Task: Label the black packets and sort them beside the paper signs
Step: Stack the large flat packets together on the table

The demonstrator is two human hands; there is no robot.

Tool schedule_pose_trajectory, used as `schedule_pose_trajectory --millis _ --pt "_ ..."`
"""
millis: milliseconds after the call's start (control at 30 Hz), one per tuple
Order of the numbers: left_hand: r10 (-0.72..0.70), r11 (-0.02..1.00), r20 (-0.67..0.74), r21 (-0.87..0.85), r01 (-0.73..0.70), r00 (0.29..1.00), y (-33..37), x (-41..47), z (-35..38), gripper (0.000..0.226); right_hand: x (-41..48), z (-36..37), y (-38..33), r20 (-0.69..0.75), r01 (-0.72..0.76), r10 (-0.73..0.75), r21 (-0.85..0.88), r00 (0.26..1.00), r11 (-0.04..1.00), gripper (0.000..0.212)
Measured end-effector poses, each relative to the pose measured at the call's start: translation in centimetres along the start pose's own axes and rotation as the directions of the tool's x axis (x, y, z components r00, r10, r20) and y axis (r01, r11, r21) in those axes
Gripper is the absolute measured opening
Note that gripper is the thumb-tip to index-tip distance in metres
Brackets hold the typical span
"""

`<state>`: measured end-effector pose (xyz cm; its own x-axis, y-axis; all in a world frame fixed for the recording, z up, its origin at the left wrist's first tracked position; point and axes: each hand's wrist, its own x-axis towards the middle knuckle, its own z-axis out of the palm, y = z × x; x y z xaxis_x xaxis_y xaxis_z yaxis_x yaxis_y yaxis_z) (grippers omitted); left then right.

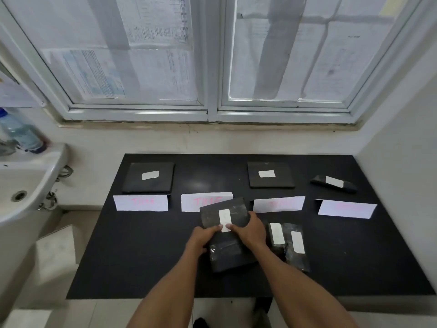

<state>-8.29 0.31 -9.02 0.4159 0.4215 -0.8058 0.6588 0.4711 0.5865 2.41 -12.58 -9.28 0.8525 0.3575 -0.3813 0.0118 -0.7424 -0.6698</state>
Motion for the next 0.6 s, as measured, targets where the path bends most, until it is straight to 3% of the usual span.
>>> schedule_pose_trajectory --millis 133,300,400,467,600 --pt "0.065 0.991 -0.012 -0.113 -0.066 0.998 0.6 -0.2 -0.7 0.067 -0.3 -0.4 -1.5 0.031 0.079 -0.082 0.089 0.996 0.993 0.08" --pt "0.075 0.965 -0.255 -0.223 -0.134 0.964 2.4 -1.9 -1.5 0.075 -0.8 -1.1 -4.9 0.068 0.261 -0.274 0.153 0.959 0.953 0.083" --pt "-0.004 0.893 -0.28 -0.434 -0.123 0.96 3.9 -2.5 -1.6 0.098 -0.9 -0.8 -7.0 0.053 0.367 -0.374 0.102 0.926 0.924 0.083" --pt "-0.029 0.845 -0.29 -0.519 -0.131 0.957 5.0 -2.7 -2.2 0.102 -1.0 -0.5 -8.4 0.035 0.419 -0.42 0.022 0.907 0.908 0.083" --pt "-0.047 0.802 -0.336 -0.574 -0.165 0.941 6.5 -3.4 -3.0 0.101 -1.6 0.5 -10.3 -0.108 0.358 -0.381 -0.185 0.918 0.915 0.097"
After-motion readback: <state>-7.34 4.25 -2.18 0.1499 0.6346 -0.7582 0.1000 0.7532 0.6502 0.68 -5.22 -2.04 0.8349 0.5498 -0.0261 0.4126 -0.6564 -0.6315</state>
